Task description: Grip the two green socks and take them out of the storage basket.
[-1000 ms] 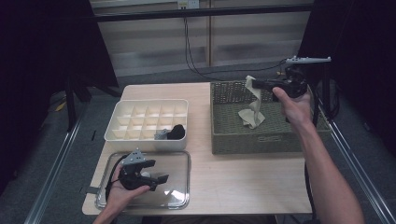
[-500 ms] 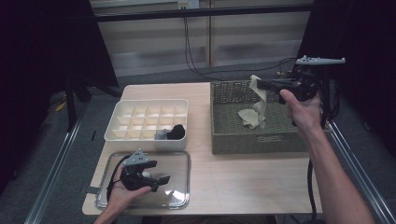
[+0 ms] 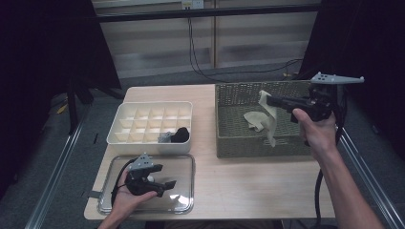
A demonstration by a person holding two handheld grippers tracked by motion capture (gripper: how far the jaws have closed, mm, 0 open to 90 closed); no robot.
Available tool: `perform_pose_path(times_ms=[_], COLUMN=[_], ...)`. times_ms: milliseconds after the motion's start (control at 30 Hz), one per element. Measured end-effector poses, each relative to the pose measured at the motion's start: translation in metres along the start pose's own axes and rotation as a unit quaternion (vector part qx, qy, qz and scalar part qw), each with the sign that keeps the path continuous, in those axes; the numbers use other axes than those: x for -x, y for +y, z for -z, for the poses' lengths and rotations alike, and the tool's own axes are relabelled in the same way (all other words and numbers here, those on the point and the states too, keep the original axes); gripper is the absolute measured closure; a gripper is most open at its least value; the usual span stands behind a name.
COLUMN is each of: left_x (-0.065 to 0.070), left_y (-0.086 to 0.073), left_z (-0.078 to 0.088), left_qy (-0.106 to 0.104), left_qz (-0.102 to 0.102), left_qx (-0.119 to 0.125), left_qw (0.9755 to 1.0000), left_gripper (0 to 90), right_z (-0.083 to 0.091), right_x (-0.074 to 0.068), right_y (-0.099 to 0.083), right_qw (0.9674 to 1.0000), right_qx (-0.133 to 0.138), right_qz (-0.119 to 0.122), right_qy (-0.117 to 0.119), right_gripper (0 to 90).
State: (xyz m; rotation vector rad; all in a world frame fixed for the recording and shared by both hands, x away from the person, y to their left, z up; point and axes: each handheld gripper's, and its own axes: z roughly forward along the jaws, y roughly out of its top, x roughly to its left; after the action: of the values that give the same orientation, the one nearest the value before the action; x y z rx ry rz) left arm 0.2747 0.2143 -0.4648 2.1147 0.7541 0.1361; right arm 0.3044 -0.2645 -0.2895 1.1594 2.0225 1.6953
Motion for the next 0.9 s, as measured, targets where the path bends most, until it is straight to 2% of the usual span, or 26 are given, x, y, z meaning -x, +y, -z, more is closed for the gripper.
perform_pose_path(times_ms=[33,200,233,333,367,533,633,667,767,900], left_x=[0.000,0.002,0.003,0.006,0.007,0.013,0.015,0.016,0.019,0.023], left_y=[0.001,0.004,0.007,0.014,0.017,0.027,0.033,0.036,0.043,0.045], left_z=[0.000,-0.002,-0.003,-0.008,-0.009,-0.021,-0.026,-0.028,-0.034,-0.041], left_qy=[0.001,0.000,0.002,0.004,0.000,-0.013,-0.017,-0.015,-0.014,-0.032], left_qz=[0.001,0.000,-0.001,-0.001,-0.009,-0.016,-0.019,-0.021,-0.028,-0.032], left_qx=[0.001,0.008,0.010,0.019,0.018,0.018,0.017,0.015,0.014,0.016], left_qw=[1.0000,1.0000,0.9999,0.9998,0.9998,0.9996,0.9995,0.9995,0.9994,0.9989], left_gripper=[16.7,17.9,18.4,19.2,19.7,22.7,24.0,23.1,22.8,24.3], right_z=[0.004,0.008,0.008,0.007,0.006,-0.001,-0.004,-0.008,-0.012,-0.022], right_x=[-0.002,-0.005,-0.006,-0.007,-0.006,-0.004,-0.003,-0.003,-0.003,-0.001], right_y=[-0.007,-0.021,-0.028,-0.035,-0.040,-0.061,-0.073,-0.083,-0.092,-0.110], right_qw=[1.0000,1.0000,0.9999,0.9999,0.9998,0.9994,0.9989,0.9986,0.9982,0.9969], right_qx=[-0.002,-0.005,-0.008,-0.009,-0.013,-0.026,-0.030,-0.037,-0.044,-0.059], right_qz=[-0.001,-0.005,-0.006,-0.009,-0.010,-0.019,-0.028,-0.030,-0.033,-0.044], right_qy=[0.002,0.003,0.006,0.008,0.010,0.014,0.023,0.023,0.025,0.029], right_gripper=[86.8,86.8,86.8,86.8,86.8,86.8,86.8,86.8,86.8,86.8])
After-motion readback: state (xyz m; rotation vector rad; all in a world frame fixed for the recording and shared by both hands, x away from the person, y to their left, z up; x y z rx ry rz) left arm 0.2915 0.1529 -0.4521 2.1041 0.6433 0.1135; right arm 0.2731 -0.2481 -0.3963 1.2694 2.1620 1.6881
